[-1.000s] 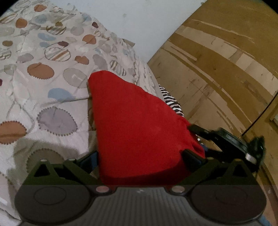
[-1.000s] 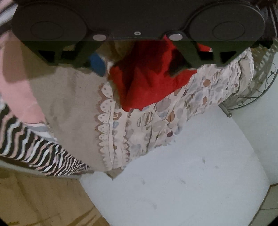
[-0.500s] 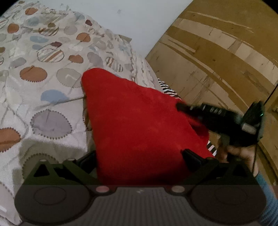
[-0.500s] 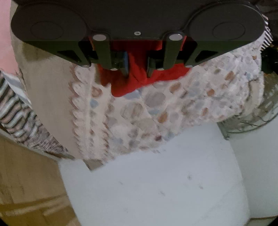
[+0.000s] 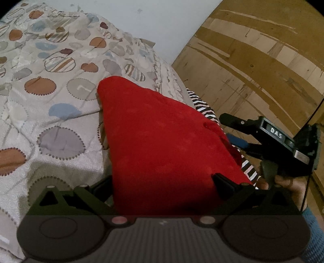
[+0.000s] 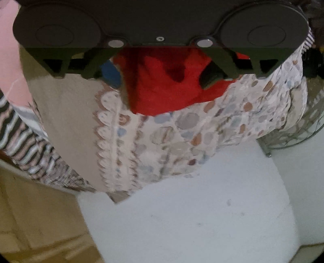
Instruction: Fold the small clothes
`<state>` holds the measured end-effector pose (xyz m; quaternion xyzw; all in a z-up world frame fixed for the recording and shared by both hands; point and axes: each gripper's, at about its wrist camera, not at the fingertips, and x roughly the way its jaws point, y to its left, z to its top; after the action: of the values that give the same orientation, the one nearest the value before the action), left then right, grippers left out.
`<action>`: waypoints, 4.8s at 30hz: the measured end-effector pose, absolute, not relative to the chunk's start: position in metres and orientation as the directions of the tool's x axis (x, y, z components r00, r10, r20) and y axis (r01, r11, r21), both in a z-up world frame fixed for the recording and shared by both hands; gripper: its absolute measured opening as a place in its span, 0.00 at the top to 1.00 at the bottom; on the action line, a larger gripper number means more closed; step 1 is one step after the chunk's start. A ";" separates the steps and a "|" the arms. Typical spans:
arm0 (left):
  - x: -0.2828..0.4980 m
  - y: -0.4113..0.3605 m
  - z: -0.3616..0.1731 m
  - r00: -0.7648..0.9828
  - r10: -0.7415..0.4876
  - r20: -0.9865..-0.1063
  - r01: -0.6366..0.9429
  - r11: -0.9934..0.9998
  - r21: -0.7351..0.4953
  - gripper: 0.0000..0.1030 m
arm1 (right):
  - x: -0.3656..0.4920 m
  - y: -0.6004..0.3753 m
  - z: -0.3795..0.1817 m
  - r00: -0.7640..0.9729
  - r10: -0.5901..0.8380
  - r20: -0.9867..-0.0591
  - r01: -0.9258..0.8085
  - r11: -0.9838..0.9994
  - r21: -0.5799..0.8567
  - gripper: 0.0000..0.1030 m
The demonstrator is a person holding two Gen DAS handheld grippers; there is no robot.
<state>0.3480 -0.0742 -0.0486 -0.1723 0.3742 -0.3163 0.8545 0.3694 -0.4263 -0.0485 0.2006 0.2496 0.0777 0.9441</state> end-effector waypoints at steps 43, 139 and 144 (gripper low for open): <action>0.349 -0.059 -0.064 0.511 -0.703 -0.495 0.360 0.698 -0.619 0.00 | 0.339 -0.392 -0.075 0.964 0.235 -0.126 -0.173 0.910 0.376 0.72; 0.354 0.067 -0.042 0.634 -0.531 -0.562 0.241 0.826 -0.509 0.24 | 0.442 -0.267 -0.088 0.789 0.438 -0.430 -0.224 0.858 0.463 0.75; 0.353 0.058 -0.033 0.657 -0.479 -0.582 0.221 0.861 -0.459 0.15 | 0.435 -0.274 -0.086 0.785 0.429 -0.446 -0.215 0.865 0.453 0.72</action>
<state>0.3529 0.0575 -0.0331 -0.1769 0.3648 -0.1961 0.8928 0.4347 -0.2737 -0.0860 0.1929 0.2775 0.1743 0.9249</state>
